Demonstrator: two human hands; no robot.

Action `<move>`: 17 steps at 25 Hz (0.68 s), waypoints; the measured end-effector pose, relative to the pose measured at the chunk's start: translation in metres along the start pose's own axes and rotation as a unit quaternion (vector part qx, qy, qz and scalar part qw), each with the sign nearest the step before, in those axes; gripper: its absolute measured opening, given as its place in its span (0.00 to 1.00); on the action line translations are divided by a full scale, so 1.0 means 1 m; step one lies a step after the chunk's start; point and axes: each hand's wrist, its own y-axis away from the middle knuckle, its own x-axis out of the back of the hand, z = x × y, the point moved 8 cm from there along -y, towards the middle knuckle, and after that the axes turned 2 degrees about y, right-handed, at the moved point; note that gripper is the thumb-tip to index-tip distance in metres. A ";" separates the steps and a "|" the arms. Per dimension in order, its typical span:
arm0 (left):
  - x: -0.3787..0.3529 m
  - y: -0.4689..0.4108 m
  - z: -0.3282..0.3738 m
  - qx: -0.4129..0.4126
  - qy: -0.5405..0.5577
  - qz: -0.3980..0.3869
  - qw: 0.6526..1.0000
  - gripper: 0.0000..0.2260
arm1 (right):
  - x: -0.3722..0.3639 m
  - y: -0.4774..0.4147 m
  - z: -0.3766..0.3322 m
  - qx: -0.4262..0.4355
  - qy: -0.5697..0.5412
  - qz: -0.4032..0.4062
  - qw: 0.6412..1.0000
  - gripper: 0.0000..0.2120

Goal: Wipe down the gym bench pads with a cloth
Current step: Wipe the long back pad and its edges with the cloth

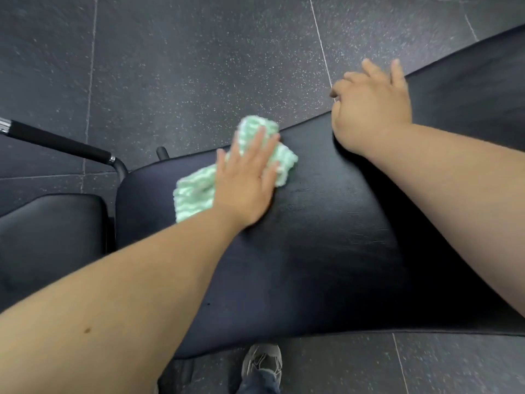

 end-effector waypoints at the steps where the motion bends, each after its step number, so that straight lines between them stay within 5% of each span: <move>1: 0.004 -0.011 -0.030 0.096 0.006 0.033 0.995 0.23 | -0.003 -0.003 0.002 -0.003 0.014 0.008 1.000 0.19; 3: -0.001 0.013 -0.061 0.262 0.062 0.044 0.962 0.23 | -0.009 -0.002 -0.002 0.005 0.023 0.035 0.999 0.18; 4: -0.006 0.033 -0.046 0.245 0.093 0.023 0.965 0.24 | -0.008 0.000 -0.006 0.010 0.017 0.057 0.998 0.18; 8: -0.011 0.042 0.076 -0.127 0.120 -0.074 0.982 0.24 | 0.006 0.000 -0.001 0.011 -0.029 0.072 0.997 0.15; 9: -0.006 0.017 0.071 -0.154 0.097 -0.079 0.980 0.24 | 0.007 0.002 -0.002 0.009 -0.040 0.072 0.997 0.15; 11: 0.012 -0.035 0.022 -0.028 0.067 -0.008 0.997 0.25 | 0.001 0.000 -0.002 0.006 -0.028 0.080 0.996 0.14; 14: 0.010 -0.008 -0.045 0.179 0.111 0.057 0.976 0.20 | -0.006 -0.002 -0.013 0.008 -0.009 0.083 0.996 0.14; 17: 0.018 0.013 0.004 0.090 0.247 0.036 0.964 0.19 | -0.004 -0.002 -0.018 -0.002 -0.056 0.078 0.995 0.13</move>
